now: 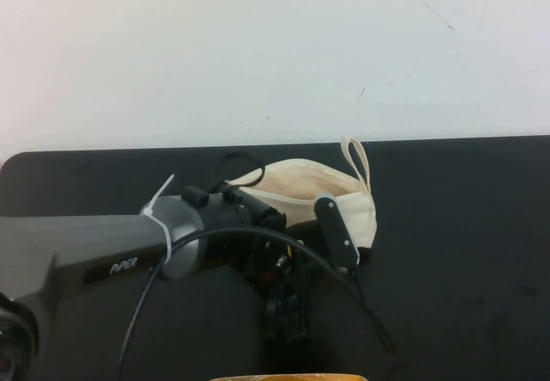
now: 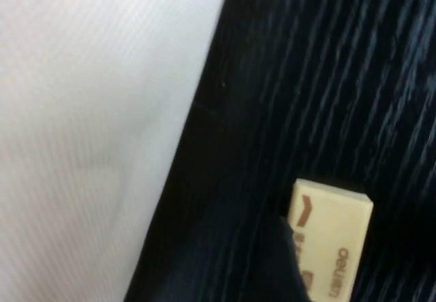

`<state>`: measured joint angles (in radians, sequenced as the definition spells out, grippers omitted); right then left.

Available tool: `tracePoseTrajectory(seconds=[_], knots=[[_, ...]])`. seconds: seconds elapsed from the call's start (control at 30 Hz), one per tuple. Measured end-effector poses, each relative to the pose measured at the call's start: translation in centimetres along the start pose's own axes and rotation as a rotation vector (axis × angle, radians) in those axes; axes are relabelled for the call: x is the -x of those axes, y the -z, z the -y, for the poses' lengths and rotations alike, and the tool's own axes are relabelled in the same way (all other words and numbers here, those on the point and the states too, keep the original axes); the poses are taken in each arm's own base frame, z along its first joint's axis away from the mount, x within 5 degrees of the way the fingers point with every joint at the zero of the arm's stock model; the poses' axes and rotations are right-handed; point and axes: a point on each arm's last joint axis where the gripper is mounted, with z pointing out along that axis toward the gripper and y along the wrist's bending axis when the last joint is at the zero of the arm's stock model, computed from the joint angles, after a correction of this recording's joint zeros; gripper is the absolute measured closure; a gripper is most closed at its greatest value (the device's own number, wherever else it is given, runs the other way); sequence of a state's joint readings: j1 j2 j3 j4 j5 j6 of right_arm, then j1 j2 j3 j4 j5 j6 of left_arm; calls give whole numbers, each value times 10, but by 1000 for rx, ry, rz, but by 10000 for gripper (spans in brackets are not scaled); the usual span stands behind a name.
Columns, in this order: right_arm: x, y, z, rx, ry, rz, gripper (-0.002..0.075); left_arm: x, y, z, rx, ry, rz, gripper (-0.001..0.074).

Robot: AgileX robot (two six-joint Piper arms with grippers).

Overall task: Put eraser into pencil case
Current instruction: Pick up the eraser from the table

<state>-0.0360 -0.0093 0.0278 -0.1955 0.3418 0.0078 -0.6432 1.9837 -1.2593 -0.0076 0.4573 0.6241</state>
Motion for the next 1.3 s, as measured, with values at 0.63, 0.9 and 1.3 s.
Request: tracePoseTrajectory(seconds=[0.63,0.9,1.3], knots=[[0,0,0,0,0,0,727,3,8,10,-139,265,-17,571],[0,0,0,0,0,0,727,13,68,8,-132,301,87,725],[0,0,0,0,0,0,727,34,131,-12,41,497,437,735]])
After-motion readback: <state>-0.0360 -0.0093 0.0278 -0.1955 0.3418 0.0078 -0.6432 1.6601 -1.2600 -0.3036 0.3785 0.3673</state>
